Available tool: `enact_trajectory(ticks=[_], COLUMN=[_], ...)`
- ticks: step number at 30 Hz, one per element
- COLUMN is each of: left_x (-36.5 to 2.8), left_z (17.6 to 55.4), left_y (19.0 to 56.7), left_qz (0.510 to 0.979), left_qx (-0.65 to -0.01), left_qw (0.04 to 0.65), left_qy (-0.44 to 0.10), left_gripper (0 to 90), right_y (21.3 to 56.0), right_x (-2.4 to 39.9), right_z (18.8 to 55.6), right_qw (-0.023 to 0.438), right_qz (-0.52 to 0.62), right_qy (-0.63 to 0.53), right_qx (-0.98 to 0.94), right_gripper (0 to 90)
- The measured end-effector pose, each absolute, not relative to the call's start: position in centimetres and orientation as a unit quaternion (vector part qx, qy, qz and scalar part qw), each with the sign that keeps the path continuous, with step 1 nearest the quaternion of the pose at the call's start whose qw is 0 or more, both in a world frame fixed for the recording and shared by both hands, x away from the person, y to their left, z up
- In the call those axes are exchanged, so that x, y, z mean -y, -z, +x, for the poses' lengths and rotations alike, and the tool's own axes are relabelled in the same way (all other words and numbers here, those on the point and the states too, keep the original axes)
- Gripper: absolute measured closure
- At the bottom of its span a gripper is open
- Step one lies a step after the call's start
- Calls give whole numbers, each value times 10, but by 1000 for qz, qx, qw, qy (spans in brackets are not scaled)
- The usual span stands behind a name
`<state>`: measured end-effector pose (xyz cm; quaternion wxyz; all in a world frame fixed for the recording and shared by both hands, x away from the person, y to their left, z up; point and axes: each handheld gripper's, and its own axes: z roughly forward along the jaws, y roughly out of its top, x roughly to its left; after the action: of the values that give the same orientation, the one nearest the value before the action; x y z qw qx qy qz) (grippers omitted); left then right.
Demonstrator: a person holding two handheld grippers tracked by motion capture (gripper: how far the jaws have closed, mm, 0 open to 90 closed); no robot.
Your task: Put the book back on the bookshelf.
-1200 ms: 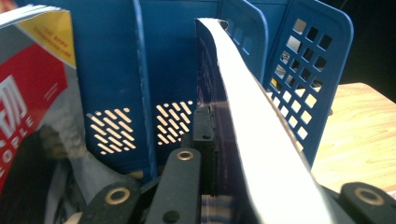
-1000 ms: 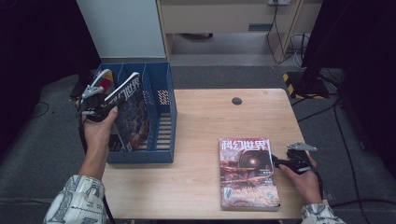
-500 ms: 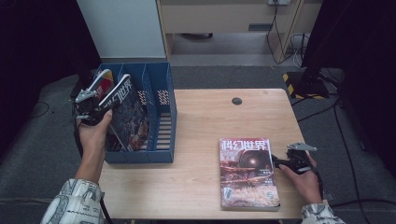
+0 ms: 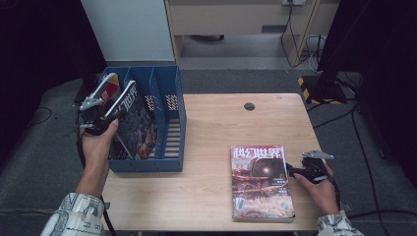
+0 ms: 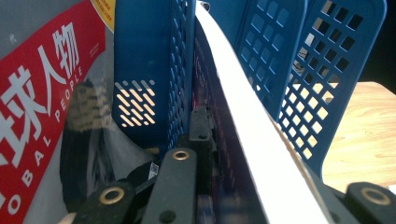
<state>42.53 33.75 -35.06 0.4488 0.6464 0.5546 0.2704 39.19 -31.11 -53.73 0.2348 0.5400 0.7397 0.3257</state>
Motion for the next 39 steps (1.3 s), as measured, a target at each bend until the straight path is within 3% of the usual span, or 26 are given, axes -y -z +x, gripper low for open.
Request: enact_trajectory(ticks=[21,28,39], left_x=[-333,-337,-338], left_z=[435,437,436], left_y=[324,320,324], left_qz=[656,663,651], left_qx=[-564,-569,-569], left_qw=[430,422,438], left_qy=[-258,-243,-246], left_gripper=[713,815,785], right_y=[537,537,537], right_x=[311,311,311], right_z=[392,392,392], right_qw=[234,234,234], right_qz=[540,540,540], right_qy=[-326,-326,-326], right_qx=[-740,-740,-740], right_gripper=[208,209,209])
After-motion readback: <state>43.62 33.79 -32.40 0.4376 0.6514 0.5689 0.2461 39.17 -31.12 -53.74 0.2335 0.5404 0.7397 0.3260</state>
